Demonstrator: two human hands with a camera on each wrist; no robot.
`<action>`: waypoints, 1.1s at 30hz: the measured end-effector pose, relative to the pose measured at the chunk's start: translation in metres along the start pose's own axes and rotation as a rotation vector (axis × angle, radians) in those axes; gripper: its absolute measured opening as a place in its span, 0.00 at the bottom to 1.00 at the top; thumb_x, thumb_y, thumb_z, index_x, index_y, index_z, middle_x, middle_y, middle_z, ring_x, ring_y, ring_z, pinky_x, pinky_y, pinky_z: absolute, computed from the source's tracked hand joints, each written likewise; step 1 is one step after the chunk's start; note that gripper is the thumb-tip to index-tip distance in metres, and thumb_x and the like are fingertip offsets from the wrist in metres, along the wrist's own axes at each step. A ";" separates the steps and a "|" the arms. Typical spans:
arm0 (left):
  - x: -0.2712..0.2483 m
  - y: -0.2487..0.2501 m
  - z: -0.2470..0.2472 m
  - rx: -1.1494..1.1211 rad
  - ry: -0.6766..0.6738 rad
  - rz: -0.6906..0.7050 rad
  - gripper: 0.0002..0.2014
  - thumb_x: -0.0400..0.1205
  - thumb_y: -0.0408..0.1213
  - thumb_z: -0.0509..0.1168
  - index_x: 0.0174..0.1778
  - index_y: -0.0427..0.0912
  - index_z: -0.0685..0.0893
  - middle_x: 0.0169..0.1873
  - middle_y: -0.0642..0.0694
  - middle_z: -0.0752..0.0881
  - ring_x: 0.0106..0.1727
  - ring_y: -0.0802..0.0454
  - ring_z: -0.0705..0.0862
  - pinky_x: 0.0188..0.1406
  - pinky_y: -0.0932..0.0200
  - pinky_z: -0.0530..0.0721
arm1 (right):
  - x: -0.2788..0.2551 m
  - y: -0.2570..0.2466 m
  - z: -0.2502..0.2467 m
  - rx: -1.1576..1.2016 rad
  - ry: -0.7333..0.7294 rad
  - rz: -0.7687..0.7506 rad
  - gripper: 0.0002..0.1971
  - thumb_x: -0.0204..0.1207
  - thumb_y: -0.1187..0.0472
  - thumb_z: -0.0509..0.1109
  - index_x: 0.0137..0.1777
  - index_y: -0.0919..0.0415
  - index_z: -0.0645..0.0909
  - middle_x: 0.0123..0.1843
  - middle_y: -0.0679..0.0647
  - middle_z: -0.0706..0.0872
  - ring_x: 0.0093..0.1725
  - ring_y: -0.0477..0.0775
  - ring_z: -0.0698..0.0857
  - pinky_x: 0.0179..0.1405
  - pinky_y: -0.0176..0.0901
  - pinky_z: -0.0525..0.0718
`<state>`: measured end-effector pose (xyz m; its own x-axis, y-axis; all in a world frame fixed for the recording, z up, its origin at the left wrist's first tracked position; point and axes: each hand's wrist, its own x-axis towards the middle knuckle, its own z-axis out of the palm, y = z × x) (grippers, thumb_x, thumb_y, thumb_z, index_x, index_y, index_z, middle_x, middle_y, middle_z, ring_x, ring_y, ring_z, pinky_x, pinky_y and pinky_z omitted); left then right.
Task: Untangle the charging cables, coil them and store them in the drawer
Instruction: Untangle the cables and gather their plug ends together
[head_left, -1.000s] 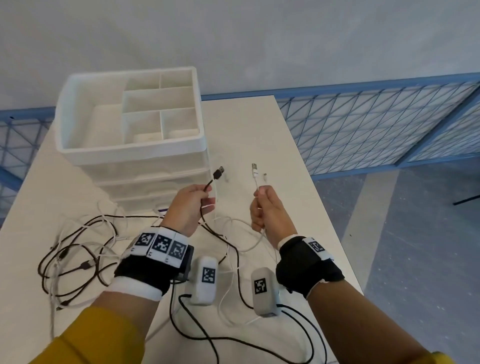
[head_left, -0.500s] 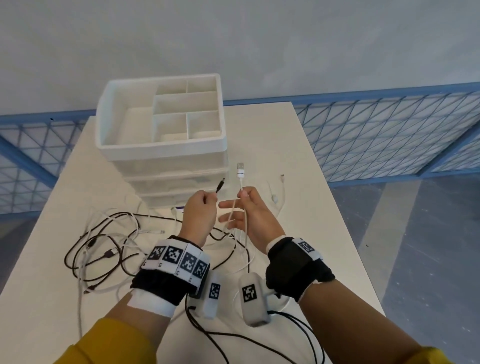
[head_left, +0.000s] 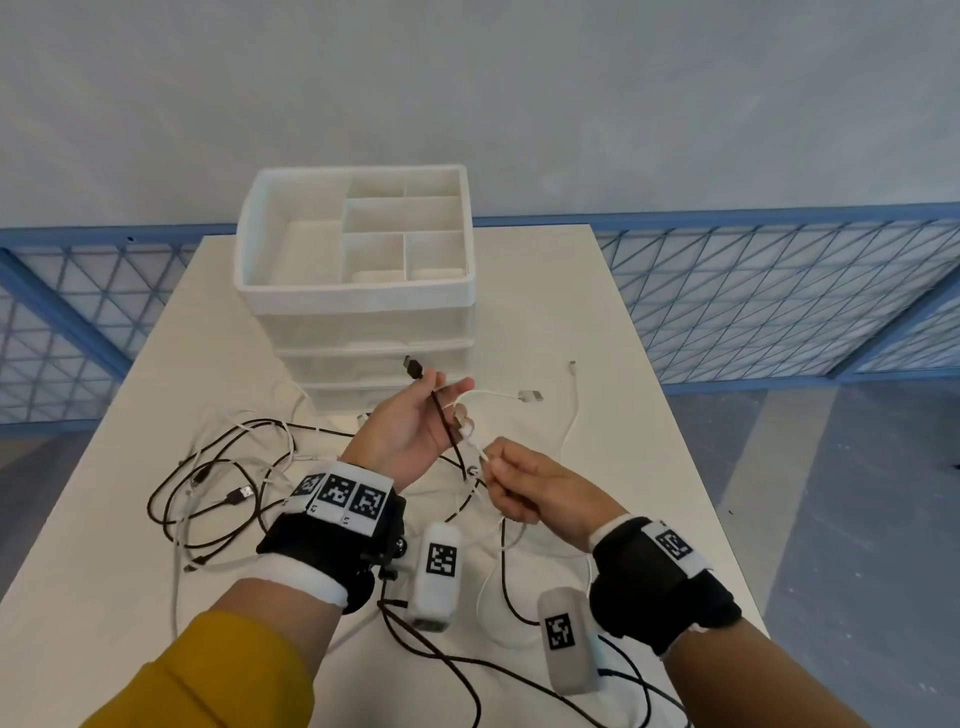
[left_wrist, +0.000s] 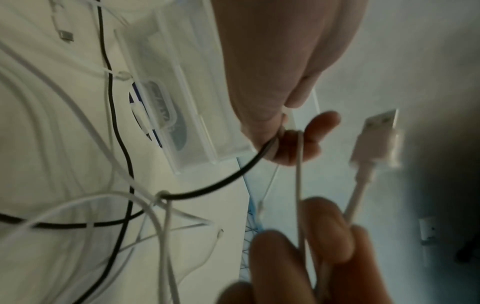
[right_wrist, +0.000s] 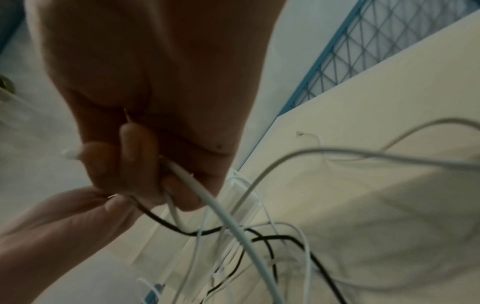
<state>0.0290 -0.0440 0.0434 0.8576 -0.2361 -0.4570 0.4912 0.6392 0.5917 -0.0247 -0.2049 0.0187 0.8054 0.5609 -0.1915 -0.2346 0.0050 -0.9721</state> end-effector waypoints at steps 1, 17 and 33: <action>-0.001 -0.001 -0.001 0.011 0.038 0.014 0.11 0.85 0.40 0.54 0.38 0.41 0.75 0.34 0.39 0.89 0.21 0.56 0.78 0.25 0.64 0.83 | -0.003 0.002 -0.003 0.010 0.017 0.002 0.10 0.80 0.55 0.55 0.38 0.52 0.71 0.22 0.43 0.67 0.23 0.42 0.62 0.23 0.30 0.61; -0.045 -0.012 -0.023 0.637 -0.172 0.223 0.13 0.86 0.36 0.50 0.65 0.43 0.72 0.33 0.46 0.88 0.14 0.58 0.63 0.20 0.64 0.69 | 0.029 -0.023 0.030 -0.018 0.617 -0.021 0.11 0.84 0.64 0.52 0.41 0.60 0.73 0.37 0.58 0.86 0.36 0.54 0.85 0.45 0.44 0.83; -0.055 -0.041 -0.025 1.374 0.336 0.528 0.18 0.85 0.43 0.48 0.66 0.38 0.73 0.55 0.37 0.75 0.55 0.39 0.77 0.56 0.44 0.79 | 0.044 -0.014 0.078 -0.068 0.505 0.026 0.10 0.84 0.59 0.54 0.56 0.58 0.76 0.48 0.51 0.85 0.50 0.47 0.83 0.54 0.40 0.81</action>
<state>-0.0424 -0.0391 0.0280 0.9958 0.0902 -0.0133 0.0660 -0.6125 0.7877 -0.0286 -0.1155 0.0347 0.9663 0.0894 -0.2413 -0.2358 -0.0671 -0.9695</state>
